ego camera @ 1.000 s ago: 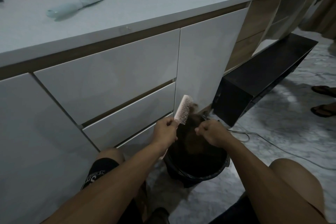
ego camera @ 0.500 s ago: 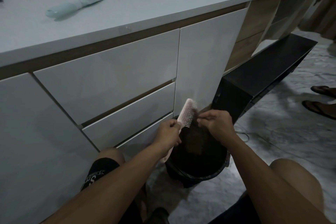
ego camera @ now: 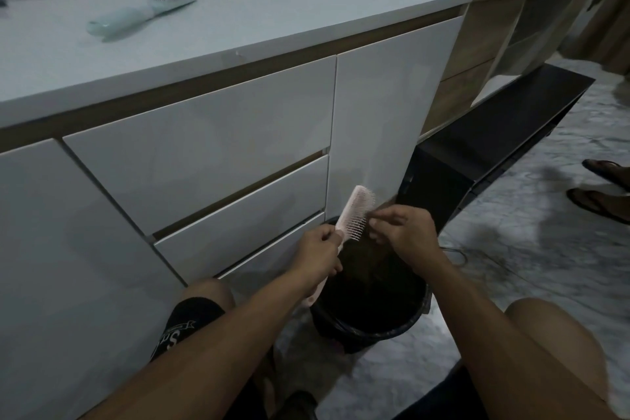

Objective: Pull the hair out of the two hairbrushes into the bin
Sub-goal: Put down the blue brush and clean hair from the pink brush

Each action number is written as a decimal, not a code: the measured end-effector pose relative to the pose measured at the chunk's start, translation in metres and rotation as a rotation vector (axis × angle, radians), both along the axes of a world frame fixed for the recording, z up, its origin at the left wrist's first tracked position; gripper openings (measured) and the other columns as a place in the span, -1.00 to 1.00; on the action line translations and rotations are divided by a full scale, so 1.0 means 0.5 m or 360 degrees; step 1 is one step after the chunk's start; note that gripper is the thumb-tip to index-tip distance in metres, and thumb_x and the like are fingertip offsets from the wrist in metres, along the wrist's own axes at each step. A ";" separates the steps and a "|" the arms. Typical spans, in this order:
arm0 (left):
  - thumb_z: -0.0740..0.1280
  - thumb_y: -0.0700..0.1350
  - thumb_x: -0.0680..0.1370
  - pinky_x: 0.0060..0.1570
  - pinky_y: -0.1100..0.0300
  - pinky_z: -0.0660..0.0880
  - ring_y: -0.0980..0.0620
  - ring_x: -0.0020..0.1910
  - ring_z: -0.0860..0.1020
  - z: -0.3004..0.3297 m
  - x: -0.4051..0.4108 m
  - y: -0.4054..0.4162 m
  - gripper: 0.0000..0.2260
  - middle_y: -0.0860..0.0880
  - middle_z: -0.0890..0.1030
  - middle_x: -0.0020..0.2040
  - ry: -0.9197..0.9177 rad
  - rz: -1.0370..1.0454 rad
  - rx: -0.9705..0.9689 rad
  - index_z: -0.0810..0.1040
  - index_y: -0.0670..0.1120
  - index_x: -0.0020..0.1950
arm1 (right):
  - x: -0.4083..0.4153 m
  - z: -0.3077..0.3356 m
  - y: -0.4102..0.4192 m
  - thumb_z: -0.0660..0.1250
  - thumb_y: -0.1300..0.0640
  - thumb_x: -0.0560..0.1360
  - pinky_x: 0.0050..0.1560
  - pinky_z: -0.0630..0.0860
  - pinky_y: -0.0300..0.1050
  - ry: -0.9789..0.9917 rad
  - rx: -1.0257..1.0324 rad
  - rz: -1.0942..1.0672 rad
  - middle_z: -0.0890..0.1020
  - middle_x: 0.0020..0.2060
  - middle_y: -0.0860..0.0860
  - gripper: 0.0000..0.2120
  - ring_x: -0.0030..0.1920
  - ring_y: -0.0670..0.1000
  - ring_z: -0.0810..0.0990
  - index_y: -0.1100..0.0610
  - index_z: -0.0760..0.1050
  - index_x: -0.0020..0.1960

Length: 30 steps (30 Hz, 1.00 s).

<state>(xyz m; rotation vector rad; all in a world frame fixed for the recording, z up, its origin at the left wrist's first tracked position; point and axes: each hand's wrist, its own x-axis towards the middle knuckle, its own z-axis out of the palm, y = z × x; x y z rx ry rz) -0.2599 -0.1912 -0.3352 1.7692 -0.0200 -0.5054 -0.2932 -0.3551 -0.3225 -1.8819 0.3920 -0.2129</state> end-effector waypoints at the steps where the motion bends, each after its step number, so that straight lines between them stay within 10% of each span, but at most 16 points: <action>1: 0.16 -0.14 0.62 -0.46 0.20 0.38 0.01 -0.50 0.45 0.002 0.004 0.001 -0.80 -0.13 0.53 -0.27 0.0025 0.0057 -0.0007 0.55 -0.16 -0.01 | 0.000 0.002 -0.002 0.45 0.29 0.43 -0.21 0.65 -0.22 0.0018 -0.0022 0.0008 0.72 -0.19 0.10 -0.85 -0.28 -0.01 0.71 0.18 0.65 0.00; 14: 0.20 -0.10 0.61 -0.50 0.23 0.42 0.02 -0.51 0.50 0.003 0.009 0.001 -0.82 -0.08 0.57 -0.27 -0.0051 -0.0040 -0.0002 0.57 -0.11 0.01 | 0.001 0.017 0.014 0.43 0.30 0.45 -0.22 0.62 -0.14 0.0292 0.0559 0.0197 0.67 -0.01 0.13 -0.66 -0.18 0.09 0.72 0.22 0.38 0.14; 30: 0.22 -0.05 0.60 -0.50 0.24 0.40 0.01 -0.50 0.50 -0.005 0.018 0.008 -0.80 -0.12 0.60 -0.25 -0.0181 0.0112 0.0035 0.62 -0.08 -0.02 | -0.012 0.023 -0.001 0.32 0.30 0.53 -0.26 0.54 -0.26 0.0507 0.0000 0.0564 0.69 -0.26 0.03 -0.82 -0.29 -0.06 0.58 0.12 0.67 -0.05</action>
